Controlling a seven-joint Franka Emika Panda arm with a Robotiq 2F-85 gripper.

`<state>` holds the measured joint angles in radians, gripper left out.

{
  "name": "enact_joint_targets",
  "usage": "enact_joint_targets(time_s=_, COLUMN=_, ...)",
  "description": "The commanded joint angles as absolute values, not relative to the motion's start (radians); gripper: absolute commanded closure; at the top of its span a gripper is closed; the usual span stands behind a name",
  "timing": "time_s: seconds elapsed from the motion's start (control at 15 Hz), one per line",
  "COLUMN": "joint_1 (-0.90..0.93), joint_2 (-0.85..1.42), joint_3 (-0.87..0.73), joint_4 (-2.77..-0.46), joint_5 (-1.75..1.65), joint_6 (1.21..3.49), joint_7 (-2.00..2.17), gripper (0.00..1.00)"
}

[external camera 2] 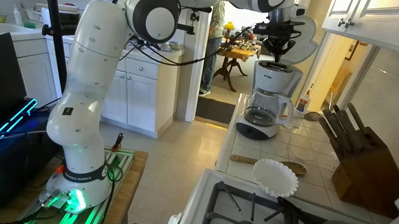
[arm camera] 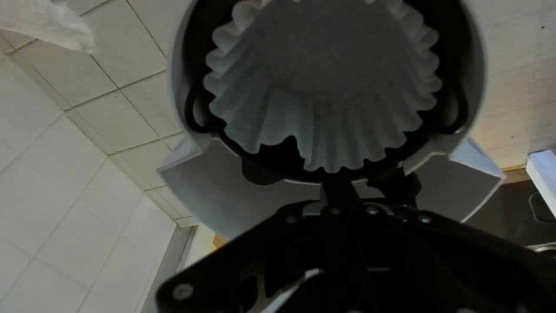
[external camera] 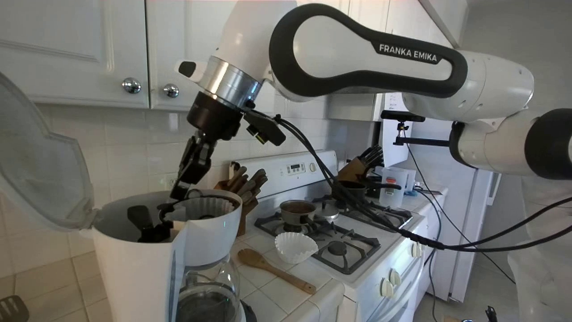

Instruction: Remove the black object from the coffee machine, then put it on the counter

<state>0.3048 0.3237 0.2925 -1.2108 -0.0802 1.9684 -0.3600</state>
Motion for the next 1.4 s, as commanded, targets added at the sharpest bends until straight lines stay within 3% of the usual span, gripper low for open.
enact_joint_targets(time_s=0.0, joint_1=0.28, joint_2=0.273, joint_3=0.305, joint_4=-1.216, joint_5=-0.043, joint_6=1.884, joint_7=-0.448, gripper=1.0)
enact_joint_targets(time_s=0.53, joint_1=0.278, joint_2=0.216, joint_3=0.32, joint_4=-1.23, joint_5=-0.01, joint_6=1.691, joint_7=-0.567, gripper=1.0)
enact_joint_targets(time_s=0.6, joint_1=0.279, joint_2=0.213, joint_3=0.323, joint_4=-1.231, joint_5=-0.007, joint_6=1.686, joint_7=-0.571, gripper=0.92)
enact_joint_targets(time_s=0.67, joint_1=0.281, joint_2=0.211, joint_3=0.325, joint_4=-1.233, joint_5=-0.007, joint_6=1.686, joint_7=-0.574, gripper=0.73)
enact_joint_targets(time_s=1.2, joint_1=0.288, joint_2=0.241, joint_3=0.352, joint_4=-1.243, joint_5=0.0, joint_6=1.696, joint_7=-0.595, gripper=0.18)
enact_joint_targets(time_s=1.33, joint_1=0.286, joint_2=0.253, joint_3=0.356, joint_4=-1.239, joint_5=0.001, joint_6=1.697, joint_7=-0.599, gripper=0.1)
